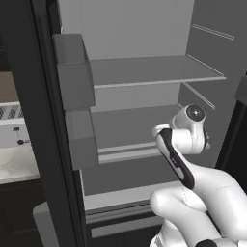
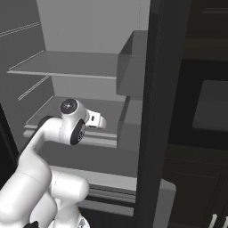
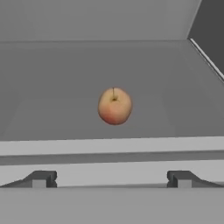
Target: Retrieve the tangerine and peach from the fridge and place them into the bowl on the dining table.
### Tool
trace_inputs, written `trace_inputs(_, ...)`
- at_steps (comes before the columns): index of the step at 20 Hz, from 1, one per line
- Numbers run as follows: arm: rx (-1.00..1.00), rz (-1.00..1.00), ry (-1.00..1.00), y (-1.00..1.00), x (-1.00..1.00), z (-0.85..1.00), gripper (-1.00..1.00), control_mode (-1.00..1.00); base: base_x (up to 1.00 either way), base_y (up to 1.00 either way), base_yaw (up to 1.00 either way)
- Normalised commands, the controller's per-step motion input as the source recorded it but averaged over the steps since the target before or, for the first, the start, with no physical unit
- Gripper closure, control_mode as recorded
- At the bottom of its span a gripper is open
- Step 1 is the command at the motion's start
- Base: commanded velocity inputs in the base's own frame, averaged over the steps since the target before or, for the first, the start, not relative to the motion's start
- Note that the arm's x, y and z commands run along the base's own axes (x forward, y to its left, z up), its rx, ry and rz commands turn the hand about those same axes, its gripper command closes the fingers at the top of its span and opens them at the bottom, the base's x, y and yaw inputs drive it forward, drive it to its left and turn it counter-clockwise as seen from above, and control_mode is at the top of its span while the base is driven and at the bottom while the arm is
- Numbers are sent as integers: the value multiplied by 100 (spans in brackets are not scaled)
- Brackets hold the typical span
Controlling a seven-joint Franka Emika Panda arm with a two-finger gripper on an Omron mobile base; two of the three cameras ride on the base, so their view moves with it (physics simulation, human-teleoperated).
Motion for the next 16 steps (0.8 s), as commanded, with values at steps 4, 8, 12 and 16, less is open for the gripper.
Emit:
trace_inputs(4,0,0,0,-2,26,-11,-100,-100,0,0,0)
trace_inputs(8,0,0,0,-4,23,-12,-100,-100,0,0,0)
trace_inputs(12,0,0,0,-6,19,-16,-100,-100,0,0,0)
trace_inputs(16,0,0,0,-8,20,-18,-100,-100,0,0,0)
